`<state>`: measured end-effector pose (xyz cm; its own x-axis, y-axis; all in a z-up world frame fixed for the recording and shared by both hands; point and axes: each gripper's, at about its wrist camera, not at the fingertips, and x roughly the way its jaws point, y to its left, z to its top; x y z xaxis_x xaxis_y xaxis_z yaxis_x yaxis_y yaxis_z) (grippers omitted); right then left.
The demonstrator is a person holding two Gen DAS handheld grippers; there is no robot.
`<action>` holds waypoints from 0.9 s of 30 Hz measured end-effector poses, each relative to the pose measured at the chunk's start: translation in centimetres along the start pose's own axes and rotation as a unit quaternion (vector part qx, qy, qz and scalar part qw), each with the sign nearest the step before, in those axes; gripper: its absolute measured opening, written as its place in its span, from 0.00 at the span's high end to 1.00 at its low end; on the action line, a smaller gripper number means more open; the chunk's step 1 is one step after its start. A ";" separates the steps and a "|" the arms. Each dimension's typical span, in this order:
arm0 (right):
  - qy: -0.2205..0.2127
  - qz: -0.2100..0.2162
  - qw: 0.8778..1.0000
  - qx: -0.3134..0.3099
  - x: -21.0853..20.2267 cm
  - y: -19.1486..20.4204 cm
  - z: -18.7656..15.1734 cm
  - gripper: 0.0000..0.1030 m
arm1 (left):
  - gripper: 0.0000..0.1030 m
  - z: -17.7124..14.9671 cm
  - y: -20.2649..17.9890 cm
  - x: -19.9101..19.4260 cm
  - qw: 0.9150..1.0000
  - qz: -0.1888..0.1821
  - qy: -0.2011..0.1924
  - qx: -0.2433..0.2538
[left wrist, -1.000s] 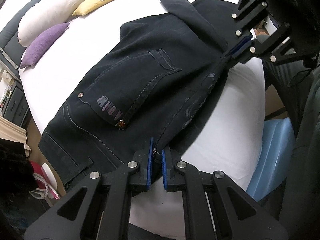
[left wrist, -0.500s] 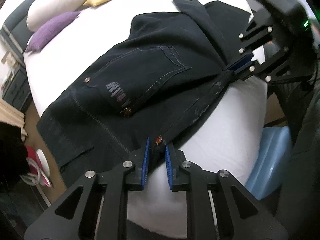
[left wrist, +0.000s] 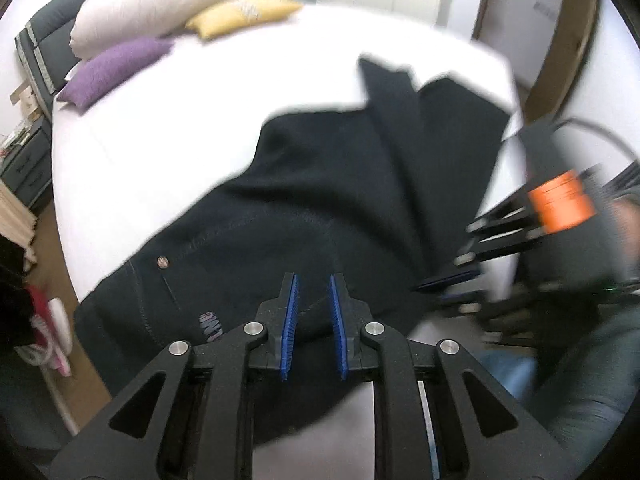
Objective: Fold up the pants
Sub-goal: 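Open the right tool to release the jeans while the left tool keeps holding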
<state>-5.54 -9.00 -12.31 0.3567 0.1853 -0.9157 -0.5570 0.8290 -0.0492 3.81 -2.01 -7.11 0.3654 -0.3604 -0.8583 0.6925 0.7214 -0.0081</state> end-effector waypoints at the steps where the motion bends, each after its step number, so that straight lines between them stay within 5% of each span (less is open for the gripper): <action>1: -0.002 0.001 1.000 0.003 -0.1 -0.2 -0.1 0.86 | 0.85 -0.4 0.2 1.6 1.000 0.004 0.017 -0.003; 3: -0.007 0.008 1.000 0.013 -0.2 -0.7 -0.4 0.85 | 0.85 -2.1 1.4 4.6 0.998 0.012 0.051 -0.022; 5: -0.011 0.018 0.999 0.024 -0.2 -1.4 -0.5 0.82 | 0.85 -2.9 3.4 4.6 0.998 -0.015 0.031 -0.060; 10: -0.020 0.042 0.999 0.021 -0.9 -1.5 -0.9 0.53 | 0.85 -1.8 5.5 1.9 0.995 0.019 0.022 -0.091; 15: -0.026 0.054 0.998 0.036 -0.9 -1.8 -1.3 0.49 | 0.85 3.0 3.9 1.5 0.994 -0.022 -0.024 -0.106; 18: -0.035 0.074 0.995 0.066 -1.5 -2.8 -1.6 0.49 | 0.85 4.4 3.0 6.6 0.992 -0.043 0.029 -0.119; 20: -0.046 0.084 0.991 0.094 -2.7 -4.4 -2.3 0.50 | 0.85 3.0 3.7 9.5 0.989 -0.044 0.048 -0.132; 23: -0.072 0.080 0.981 0.160 -5.2 -8.9 -4.1 0.50 | 0.85 2.7 5.6 9.0 0.979 -0.077 0.039 -0.182; 27: -0.115 0.055 0.952 0.277 -8.5 -17.4 -6.7 0.50 | 0.85 4.2 5.7 6.8 0.980 -0.054 0.026 -0.189</action>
<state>-3.94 -28.59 -6.33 0.5098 0.3450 -0.7881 -0.1419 0.9373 0.3185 12.84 -2.83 -10.81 0.2635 -0.4230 -0.8670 0.4422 0.8517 -0.2811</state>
